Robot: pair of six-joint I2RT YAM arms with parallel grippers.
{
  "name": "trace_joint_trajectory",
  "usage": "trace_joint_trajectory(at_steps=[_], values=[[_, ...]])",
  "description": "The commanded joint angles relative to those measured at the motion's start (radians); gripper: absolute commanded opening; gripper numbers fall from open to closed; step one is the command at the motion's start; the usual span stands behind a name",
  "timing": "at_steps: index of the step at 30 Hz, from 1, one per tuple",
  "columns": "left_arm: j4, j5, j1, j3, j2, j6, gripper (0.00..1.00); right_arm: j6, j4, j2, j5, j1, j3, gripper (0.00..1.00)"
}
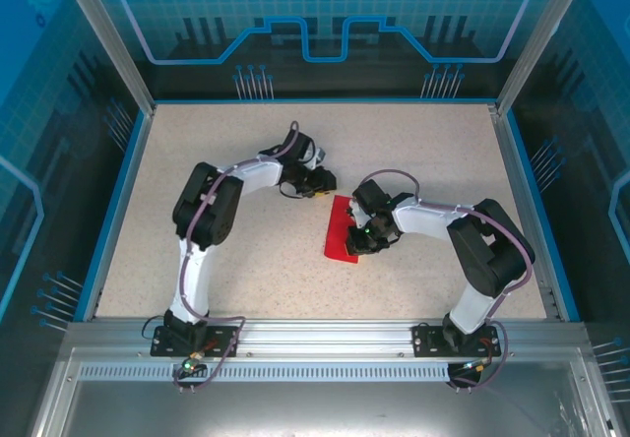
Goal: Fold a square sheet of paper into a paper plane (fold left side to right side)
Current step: Hold the square sheet of paper at the center of the table.
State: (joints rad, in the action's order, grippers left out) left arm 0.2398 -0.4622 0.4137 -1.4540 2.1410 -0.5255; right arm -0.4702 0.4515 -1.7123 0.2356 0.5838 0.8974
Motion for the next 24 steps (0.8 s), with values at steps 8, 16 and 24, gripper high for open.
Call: trace_joint_trajectory(at_steps=[8,16,24], values=[[-0.256,-0.106,0.080,0.348,-0.233,-0.140,0.33,0.005,0.091,-0.070,-0.120,0.026,-0.048,0.11],[-0.311,-0.101,0.136,0.372,-0.162,-0.174,0.32,0.007,0.098,-0.076,-0.123,0.033,-0.038,0.11],[-0.234,-0.055,0.146,0.382,-0.153,-0.135,0.32,0.008,0.104,-0.073,-0.128,0.034,-0.037,0.11]])
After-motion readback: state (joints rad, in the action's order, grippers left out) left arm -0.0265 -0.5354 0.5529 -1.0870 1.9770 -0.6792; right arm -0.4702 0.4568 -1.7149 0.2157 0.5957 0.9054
